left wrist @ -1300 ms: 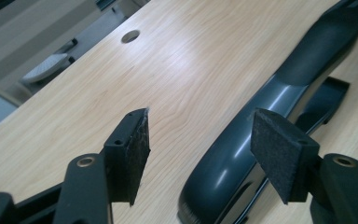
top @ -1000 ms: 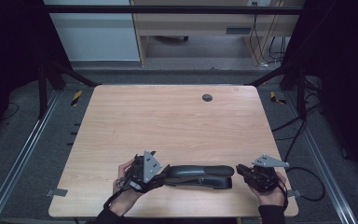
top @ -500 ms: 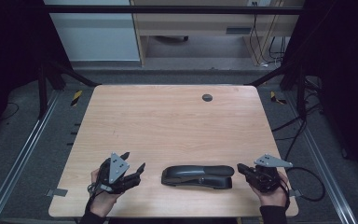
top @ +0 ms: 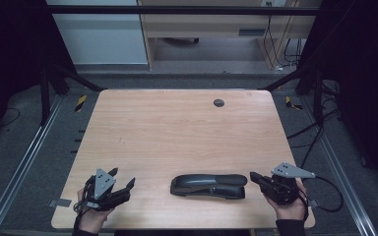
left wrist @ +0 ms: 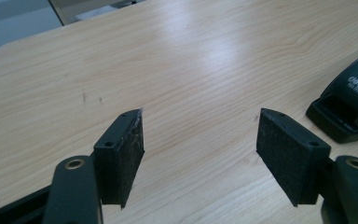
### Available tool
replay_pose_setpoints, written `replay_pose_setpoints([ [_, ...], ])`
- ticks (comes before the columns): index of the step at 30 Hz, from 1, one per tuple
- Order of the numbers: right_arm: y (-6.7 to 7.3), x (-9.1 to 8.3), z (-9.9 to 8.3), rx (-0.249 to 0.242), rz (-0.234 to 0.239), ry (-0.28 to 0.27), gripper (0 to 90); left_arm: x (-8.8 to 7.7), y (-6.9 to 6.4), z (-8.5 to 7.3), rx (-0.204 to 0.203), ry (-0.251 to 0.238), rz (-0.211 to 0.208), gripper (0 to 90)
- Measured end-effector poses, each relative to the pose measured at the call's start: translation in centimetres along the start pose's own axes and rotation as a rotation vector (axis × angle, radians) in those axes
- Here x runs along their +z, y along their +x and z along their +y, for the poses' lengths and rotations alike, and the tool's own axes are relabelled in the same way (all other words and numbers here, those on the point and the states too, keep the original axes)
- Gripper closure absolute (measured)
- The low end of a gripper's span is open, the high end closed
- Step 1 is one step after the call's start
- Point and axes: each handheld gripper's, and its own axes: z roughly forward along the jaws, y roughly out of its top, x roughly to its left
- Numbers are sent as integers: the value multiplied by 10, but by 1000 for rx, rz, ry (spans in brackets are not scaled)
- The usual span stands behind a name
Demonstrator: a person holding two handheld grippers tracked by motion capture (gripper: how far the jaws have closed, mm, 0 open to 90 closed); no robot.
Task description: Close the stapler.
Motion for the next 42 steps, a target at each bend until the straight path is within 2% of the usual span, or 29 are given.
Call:
replay_pose_setpoints([
  [5,8,-1,6,-4,23,-18,900,2,4,-4,-32,8,9,315],
  [14,19,6,7,-18,57,-18,900,7,3,-7,-20,23,6,316],
  [19,17,6,4,-9,69,-33,900,8,3,-8,-26,28,3,317],
  [27,13,13,-6,4,57,-4,900,9,1,-8,-9,35,3,318],
  [42,11,18,-13,5,47,17,900,10,-1,-8,1,42,10,319],
])
